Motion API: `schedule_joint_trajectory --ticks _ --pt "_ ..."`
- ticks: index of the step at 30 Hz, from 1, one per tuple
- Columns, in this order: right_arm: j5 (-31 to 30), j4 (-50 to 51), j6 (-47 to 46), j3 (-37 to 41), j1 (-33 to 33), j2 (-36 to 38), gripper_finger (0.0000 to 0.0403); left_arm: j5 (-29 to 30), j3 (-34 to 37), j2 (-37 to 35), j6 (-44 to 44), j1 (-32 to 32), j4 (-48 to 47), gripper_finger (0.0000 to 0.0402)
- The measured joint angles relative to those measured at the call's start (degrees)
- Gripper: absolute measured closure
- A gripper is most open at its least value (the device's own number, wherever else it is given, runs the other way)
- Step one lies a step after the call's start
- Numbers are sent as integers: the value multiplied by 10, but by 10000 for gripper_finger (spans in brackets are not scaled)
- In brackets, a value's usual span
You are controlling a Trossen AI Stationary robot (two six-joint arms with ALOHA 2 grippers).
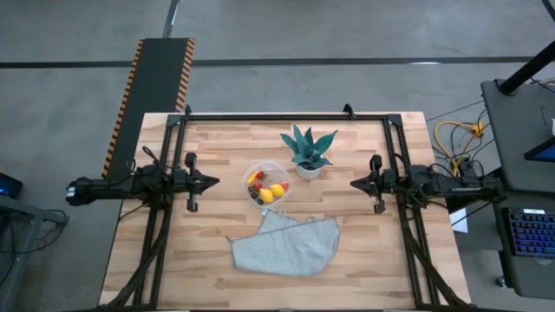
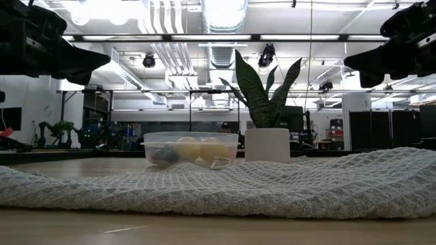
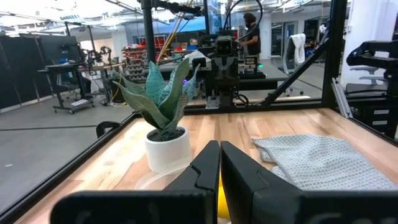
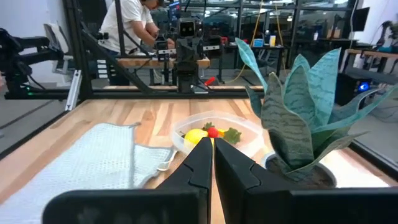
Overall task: Pick and placing Produce into tupperware
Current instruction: Return to Home Position
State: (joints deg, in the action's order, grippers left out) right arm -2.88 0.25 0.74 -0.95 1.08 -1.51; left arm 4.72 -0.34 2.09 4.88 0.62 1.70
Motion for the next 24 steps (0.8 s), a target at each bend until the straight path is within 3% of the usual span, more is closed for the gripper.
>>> schedule_joint_trajectory --ticks 15,24 --pt "-6 -1 10 0 0 -33 394 -5 0 1 4 0 -1 402" --pt "-1 0 -81 0 0 -51 394 -3 0 1 3 0 0 402"
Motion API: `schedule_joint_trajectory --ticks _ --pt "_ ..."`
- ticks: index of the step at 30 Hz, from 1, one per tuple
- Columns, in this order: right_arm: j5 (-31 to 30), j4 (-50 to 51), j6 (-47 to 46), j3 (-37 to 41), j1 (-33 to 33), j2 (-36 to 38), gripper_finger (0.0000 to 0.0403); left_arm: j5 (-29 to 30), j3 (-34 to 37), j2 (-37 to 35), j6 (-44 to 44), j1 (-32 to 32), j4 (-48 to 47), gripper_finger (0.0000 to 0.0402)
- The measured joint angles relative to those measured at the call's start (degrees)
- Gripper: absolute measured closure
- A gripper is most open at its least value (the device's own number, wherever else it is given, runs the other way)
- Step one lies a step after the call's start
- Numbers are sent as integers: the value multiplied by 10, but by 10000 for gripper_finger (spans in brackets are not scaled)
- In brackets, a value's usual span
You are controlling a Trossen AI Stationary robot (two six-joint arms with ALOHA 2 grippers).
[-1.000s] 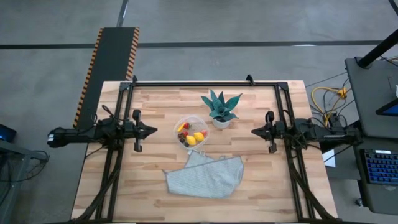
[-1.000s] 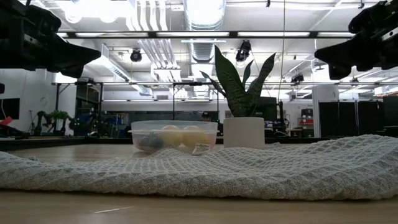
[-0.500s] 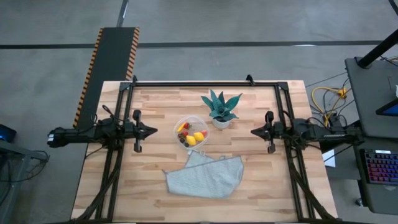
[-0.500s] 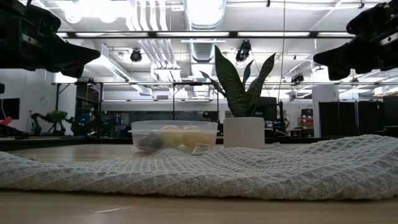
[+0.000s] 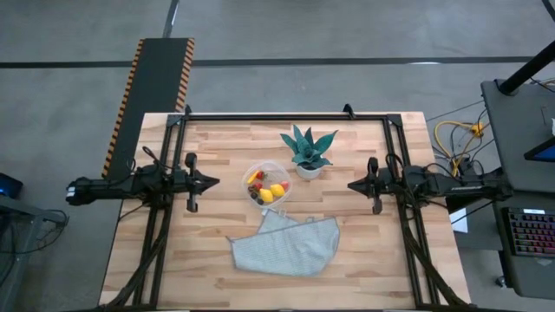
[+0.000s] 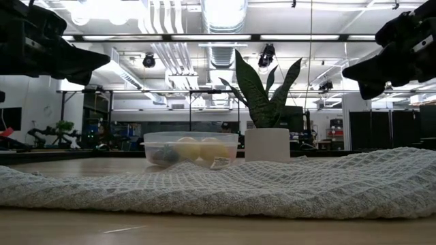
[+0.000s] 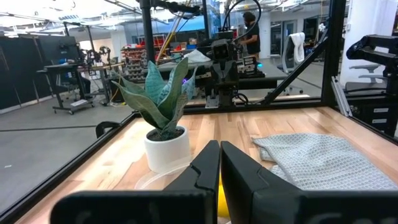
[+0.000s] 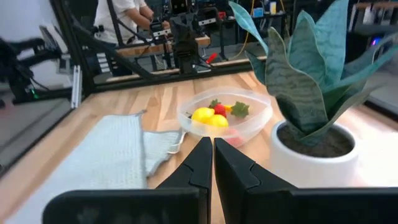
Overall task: Pick and placing Produce into tupperware
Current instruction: Return to Home Position
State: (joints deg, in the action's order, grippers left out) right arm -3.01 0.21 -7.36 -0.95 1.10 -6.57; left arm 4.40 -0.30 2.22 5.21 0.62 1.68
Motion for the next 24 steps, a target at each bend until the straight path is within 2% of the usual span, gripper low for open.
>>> schedule_joint_trajectory --ticks 4,24 --pt "0 0 -31 0 0 0 394 1 0 0 -1 0 0 402" --pt "0 0 -30 0 0 0 394 0 0 0 -1 0 0 402"
